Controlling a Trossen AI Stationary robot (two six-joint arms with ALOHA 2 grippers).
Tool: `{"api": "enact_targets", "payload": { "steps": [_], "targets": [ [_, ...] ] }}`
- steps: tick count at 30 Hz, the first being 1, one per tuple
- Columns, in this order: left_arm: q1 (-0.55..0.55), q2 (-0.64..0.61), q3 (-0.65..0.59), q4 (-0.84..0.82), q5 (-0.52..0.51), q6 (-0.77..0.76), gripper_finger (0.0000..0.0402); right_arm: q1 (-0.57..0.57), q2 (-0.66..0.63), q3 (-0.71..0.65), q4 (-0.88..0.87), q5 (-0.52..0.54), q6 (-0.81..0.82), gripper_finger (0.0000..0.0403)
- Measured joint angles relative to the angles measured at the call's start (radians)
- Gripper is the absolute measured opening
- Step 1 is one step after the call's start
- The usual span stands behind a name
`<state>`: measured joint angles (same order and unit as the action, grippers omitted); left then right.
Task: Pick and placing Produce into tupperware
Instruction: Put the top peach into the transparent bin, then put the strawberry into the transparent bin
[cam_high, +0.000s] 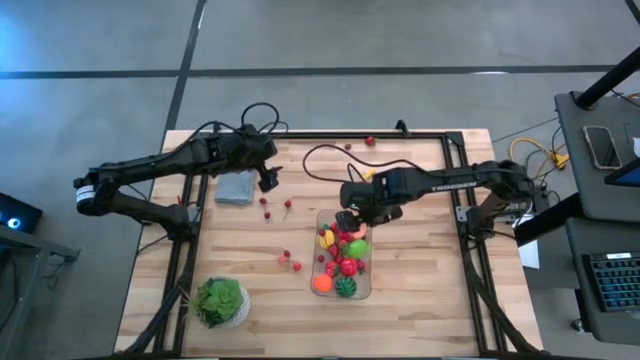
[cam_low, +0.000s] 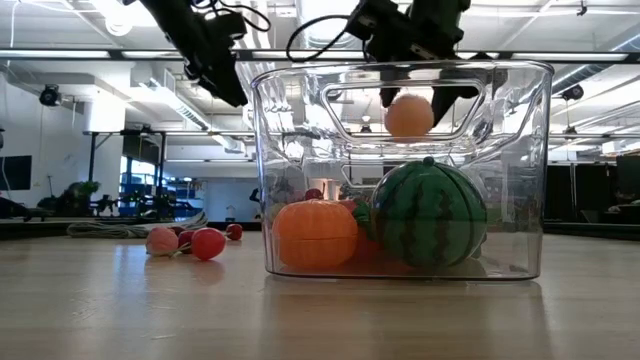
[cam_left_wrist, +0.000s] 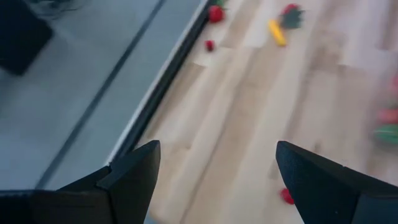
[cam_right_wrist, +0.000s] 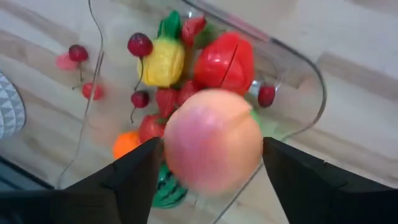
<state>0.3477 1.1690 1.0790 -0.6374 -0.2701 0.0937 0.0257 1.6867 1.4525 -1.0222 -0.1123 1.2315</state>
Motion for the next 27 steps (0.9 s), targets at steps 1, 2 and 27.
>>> {"api": "enact_targets", "payload": {
  "steps": [1, 2, 27],
  "targets": [
    [0.000, 0.000, 0.000, 0.001, 0.022, -0.001, 0.0304, 0.000, 0.000, 0.000, 0.003, 0.021, -0.002, 0.0282],
    [0.000, 0.000, 0.000, 0.001, 0.033, -0.002, 0.0304, -0.001, -0.001, 0.000, 0.006, 0.051, -0.002, 0.0291],
    [0.170, 0.106, 0.005, 0.000, 0.041, -0.010, 0.0304, -0.567, 0.093, -0.075, -0.069, 0.050, -0.181, 0.0368]
  ]
}}
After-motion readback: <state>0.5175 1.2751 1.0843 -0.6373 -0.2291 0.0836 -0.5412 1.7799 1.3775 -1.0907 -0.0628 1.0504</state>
